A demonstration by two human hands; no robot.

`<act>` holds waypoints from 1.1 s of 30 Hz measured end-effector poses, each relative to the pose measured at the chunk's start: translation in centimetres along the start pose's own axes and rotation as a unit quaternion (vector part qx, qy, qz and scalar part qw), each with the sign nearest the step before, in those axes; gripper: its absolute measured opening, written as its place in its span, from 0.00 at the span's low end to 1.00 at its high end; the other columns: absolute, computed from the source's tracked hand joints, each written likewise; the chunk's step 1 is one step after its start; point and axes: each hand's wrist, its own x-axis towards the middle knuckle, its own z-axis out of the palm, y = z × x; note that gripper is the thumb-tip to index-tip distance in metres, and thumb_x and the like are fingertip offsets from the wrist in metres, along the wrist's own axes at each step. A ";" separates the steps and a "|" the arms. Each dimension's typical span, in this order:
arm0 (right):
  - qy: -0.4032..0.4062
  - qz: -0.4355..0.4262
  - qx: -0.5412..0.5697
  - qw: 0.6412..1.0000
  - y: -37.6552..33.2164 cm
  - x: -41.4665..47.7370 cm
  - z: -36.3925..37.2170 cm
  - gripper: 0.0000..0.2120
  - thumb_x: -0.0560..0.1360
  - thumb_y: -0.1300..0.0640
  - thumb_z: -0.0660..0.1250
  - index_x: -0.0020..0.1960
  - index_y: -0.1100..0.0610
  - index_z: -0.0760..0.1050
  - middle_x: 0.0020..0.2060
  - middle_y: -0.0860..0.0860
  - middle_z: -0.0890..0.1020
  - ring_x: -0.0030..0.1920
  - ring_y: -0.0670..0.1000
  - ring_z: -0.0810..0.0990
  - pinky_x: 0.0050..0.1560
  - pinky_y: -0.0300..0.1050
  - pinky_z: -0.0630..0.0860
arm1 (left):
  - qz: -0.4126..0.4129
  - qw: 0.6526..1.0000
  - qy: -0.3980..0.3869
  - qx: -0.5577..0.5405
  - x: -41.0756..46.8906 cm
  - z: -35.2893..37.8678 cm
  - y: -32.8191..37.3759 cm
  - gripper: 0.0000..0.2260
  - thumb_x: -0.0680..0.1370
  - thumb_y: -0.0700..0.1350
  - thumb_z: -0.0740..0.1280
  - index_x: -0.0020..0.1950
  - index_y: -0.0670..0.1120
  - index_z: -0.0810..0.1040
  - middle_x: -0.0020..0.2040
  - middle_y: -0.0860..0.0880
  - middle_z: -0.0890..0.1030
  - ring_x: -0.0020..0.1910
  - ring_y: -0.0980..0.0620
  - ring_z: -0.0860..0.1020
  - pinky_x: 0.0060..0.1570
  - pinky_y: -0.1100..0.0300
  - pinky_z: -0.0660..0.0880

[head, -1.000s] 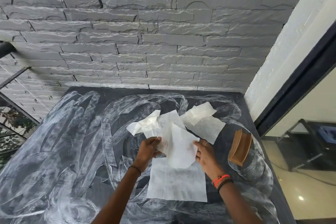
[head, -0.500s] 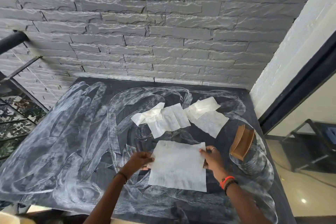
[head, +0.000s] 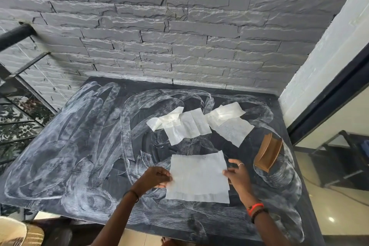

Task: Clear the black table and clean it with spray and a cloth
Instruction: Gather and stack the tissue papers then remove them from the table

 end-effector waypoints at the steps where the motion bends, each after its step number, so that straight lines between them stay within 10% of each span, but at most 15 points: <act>1: 0.003 -0.002 -0.010 1.000 0.3 0.0 0.0 0.19 0.70 0.72 0.67 0.57 0.58 0.70 0.36 0.54 0.81 0.36 0.54 0.78 0.31 0.42 0.73 | -0.003 1.000 -0.007 0.006 -0.1 0.1 -0.2 0.03 0.74 0.37 0.71 0.47 0.41 0.79 0.46 0.44 0.83 0.42 0.53 0.82 0.45 0.63 0.80; 16: 0.048 -0.079 -0.231 0.969 1.8 -0.8 0.3 0.23 0.68 0.63 0.72 0.61 0.61 0.73 0.32 0.50 0.73 0.32 0.44 0.70 0.30 0.35 0.64 | -0.025 0.971 -0.046 0.232 1.6 -0.7 -1.9 0.09 0.72 0.42 0.74 0.33 0.51 0.78 0.24 0.58 0.79 0.24 0.62 0.77 0.28 0.69 0.74; 22: 0.075 -0.128 -0.229 0.962 -0.9 2.0 1.4 0.09 0.72 0.62 0.69 0.52 0.62 0.78 0.45 0.58 0.82 0.46 0.54 0.80 0.44 0.39 0.69 | 0.035 0.966 0.139 0.215 4.3 -1.9 1.2 0.15 0.75 0.41 0.67 0.27 0.43 0.73 0.23 0.50 0.71 0.19 0.61 0.69 0.25 0.70 0.65; 33: 0.043 -0.120 -0.250 0.960 -9.6 11.7 7.8 0.10 0.75 0.66 0.59 0.48 0.63 0.80 0.48 0.59 0.83 0.52 0.59 0.80 0.47 0.42 0.71 | 0.103 0.931 0.316 0.152 11.5 -3.9 5.9 0.08 0.76 0.33 0.61 0.54 0.36 0.75 0.53 0.37 0.74 0.49 0.36 0.75 0.48 0.51 0.70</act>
